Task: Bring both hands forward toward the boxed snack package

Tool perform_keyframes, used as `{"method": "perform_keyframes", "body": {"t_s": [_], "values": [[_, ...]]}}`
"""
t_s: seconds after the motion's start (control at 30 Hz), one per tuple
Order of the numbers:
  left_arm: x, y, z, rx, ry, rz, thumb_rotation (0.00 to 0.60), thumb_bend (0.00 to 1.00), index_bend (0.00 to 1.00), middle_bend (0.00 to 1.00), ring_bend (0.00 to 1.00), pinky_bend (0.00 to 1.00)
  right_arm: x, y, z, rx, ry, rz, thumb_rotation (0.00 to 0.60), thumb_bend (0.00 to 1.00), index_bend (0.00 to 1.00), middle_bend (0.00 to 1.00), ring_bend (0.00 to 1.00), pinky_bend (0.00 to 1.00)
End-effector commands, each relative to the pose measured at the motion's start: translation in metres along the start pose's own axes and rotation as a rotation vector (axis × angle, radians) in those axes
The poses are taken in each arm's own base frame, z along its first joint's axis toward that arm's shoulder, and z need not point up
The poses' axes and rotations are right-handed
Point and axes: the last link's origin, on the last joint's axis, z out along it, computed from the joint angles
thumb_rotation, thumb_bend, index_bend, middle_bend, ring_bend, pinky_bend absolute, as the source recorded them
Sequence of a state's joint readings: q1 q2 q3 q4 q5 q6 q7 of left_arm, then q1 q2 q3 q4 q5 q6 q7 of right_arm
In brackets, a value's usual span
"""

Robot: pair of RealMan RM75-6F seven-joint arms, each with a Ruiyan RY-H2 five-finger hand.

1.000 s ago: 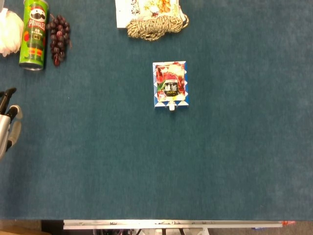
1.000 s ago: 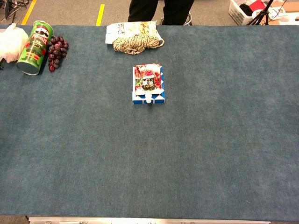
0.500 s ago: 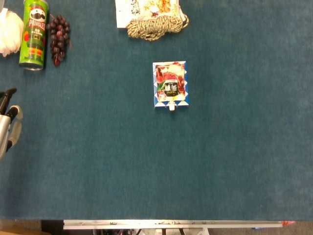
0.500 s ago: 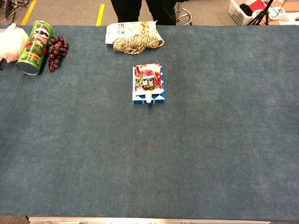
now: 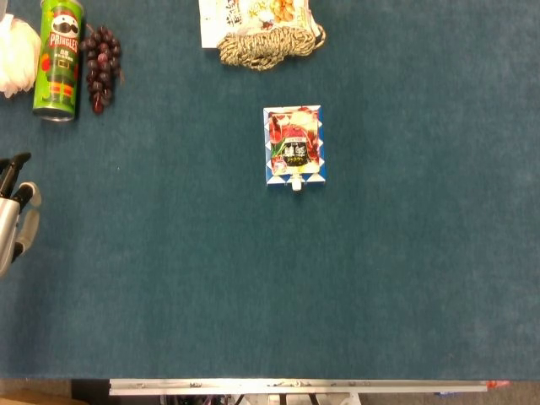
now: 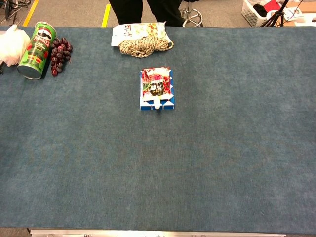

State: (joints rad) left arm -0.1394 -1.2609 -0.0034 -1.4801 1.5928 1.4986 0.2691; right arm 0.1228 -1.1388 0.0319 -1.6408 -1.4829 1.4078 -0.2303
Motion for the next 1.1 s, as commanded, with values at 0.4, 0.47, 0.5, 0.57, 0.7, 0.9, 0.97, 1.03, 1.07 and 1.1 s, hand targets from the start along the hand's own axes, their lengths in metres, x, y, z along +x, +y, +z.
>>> {"method": "perform_keyframes", "body": {"t_s": [0.4,0.47,0.5,0.57,0.7,0.9,0.97,1.03,1.07,1.1], "values": [[0.0047,0.0013,-0.0007,-0.039,0.055,-0.054,0.6,0.41,0.35,0.03,0.22,0.94,0.0054,-0.0024,0.0004,-0.013,0.134,0.016,0.6,0.55,0.28,0.16,0.17,0.9],[0.0042,0.0009,-0.0008,-0.04,0.055,-0.053,0.6,0.41,0.33,0.0,0.21,0.95,0.0061,-0.0024,0.0001,-0.016,0.158,0.019,0.6,0.71,0.28,0.15,0.18,0.93],[0.0039,0.0009,-0.0009,-0.041,0.053,-0.052,0.6,0.42,0.31,0.0,0.2,0.96,0.0066,-0.0025,0.0003,-0.018,0.17,0.021,0.6,0.77,0.28,0.15,0.18,0.93],[0.0035,0.0008,-0.001,-0.038,0.05,-0.048,0.6,0.47,0.28,0.0,0.19,0.96,0.0068,-0.0026,0.0005,-0.019,0.186,0.026,0.6,0.87,0.28,0.12,0.18,0.95],[0.0032,0.0016,-0.0012,-0.037,0.047,-0.04,0.6,0.66,0.2,0.0,0.17,0.97,0.0068,-0.0022,0.0,-0.013,0.195,0.03,0.6,0.99,0.28,0.06,0.18,0.96],[0.0034,0.0016,-0.0014,-0.031,0.051,-0.036,0.6,0.84,0.09,0.0,0.15,0.97,0.0071,-0.0022,-0.0002,-0.008,0.198,0.033,0.6,1.0,0.24,0.01,0.18,0.97],[0.0034,0.0016,-0.0015,-0.028,0.05,-0.034,0.6,0.86,0.03,0.0,0.14,0.97,0.007,-0.0022,-0.0002,-0.005,0.197,0.032,0.6,1.0,0.16,0.0,0.18,0.97],[0.0039,0.0022,-0.0015,-0.03,0.053,-0.035,0.6,0.86,0.0,0.0,0.14,0.97,0.0065,-0.0029,-0.0002,0.003,0.192,0.03,0.6,1.0,0.07,0.0,0.18,0.97],[0.0044,0.0027,-0.0015,-0.032,0.057,-0.041,0.6,0.86,0.0,0.0,0.14,0.97,0.0069,-0.0037,0.0001,0.009,0.197,0.035,0.6,1.0,0.04,0.0,0.18,0.97],[0.0048,0.0028,-0.0015,-0.035,0.06,-0.042,0.6,0.86,0.0,0.0,0.14,0.97,0.0069,-0.0039,0.0,0.013,0.199,0.037,0.6,1.0,0.01,0.0,0.18,0.97]]}}
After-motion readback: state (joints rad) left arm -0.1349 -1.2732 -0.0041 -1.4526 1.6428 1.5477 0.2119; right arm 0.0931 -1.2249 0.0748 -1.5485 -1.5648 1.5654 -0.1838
